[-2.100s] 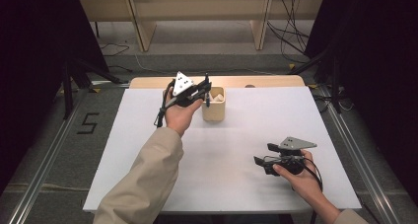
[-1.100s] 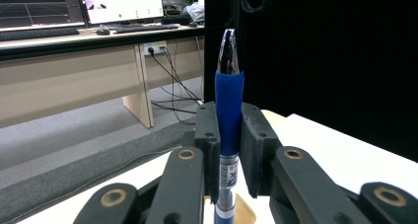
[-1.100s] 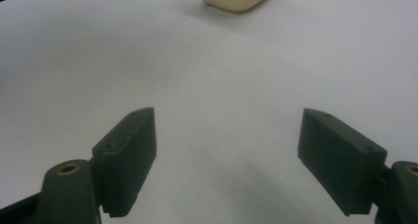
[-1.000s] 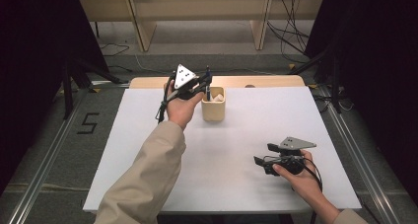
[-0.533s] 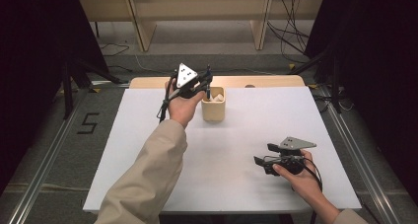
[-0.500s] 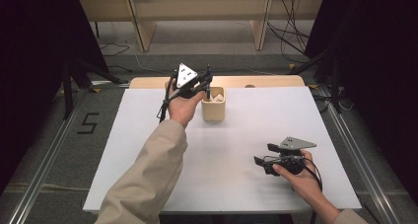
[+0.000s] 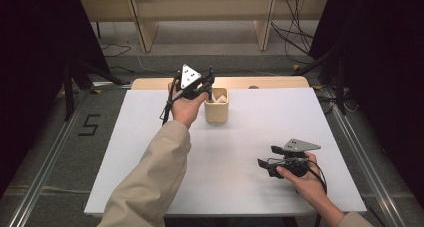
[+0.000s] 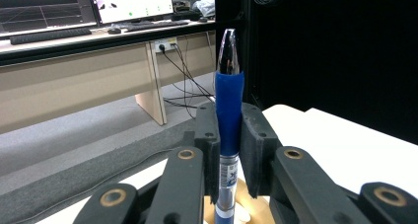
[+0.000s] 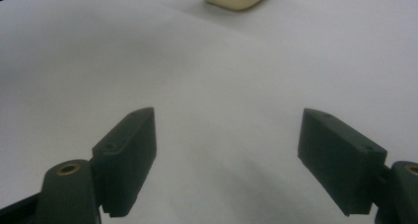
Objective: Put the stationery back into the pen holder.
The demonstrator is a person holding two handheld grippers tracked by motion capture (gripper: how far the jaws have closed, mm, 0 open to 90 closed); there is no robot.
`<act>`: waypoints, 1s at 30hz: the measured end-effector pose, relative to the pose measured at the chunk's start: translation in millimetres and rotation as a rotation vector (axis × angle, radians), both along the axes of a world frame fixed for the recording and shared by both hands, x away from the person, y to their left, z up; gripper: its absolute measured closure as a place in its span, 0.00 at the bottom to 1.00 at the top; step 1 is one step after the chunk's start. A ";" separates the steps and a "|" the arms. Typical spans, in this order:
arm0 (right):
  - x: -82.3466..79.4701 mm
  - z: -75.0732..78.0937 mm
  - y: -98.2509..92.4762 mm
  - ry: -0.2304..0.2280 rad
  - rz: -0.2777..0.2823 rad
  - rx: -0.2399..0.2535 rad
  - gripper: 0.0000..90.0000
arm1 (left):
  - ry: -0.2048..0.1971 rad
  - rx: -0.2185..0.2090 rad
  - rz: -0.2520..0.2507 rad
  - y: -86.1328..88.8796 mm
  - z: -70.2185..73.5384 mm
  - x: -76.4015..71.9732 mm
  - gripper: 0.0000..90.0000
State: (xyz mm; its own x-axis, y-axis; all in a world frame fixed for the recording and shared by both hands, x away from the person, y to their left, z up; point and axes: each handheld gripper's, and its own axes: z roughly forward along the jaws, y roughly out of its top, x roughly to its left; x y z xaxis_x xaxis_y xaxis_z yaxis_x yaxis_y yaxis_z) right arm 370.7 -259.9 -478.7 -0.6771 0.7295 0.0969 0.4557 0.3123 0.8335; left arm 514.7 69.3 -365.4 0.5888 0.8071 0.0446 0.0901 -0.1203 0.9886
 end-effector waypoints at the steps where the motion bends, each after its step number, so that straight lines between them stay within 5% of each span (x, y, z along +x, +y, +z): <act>1: 0.0 0.0 0.0 0.000 0.000 0.000 0.26 | 0.000 0.002 0.000 -0.1 -0.3 0.1 0.89; 30: -0.2 -0.2 0.7 -0.001 0.005 0.003 0.26 | 0.033 0.023 0.011 -0.9 -14.2 6.2 0.89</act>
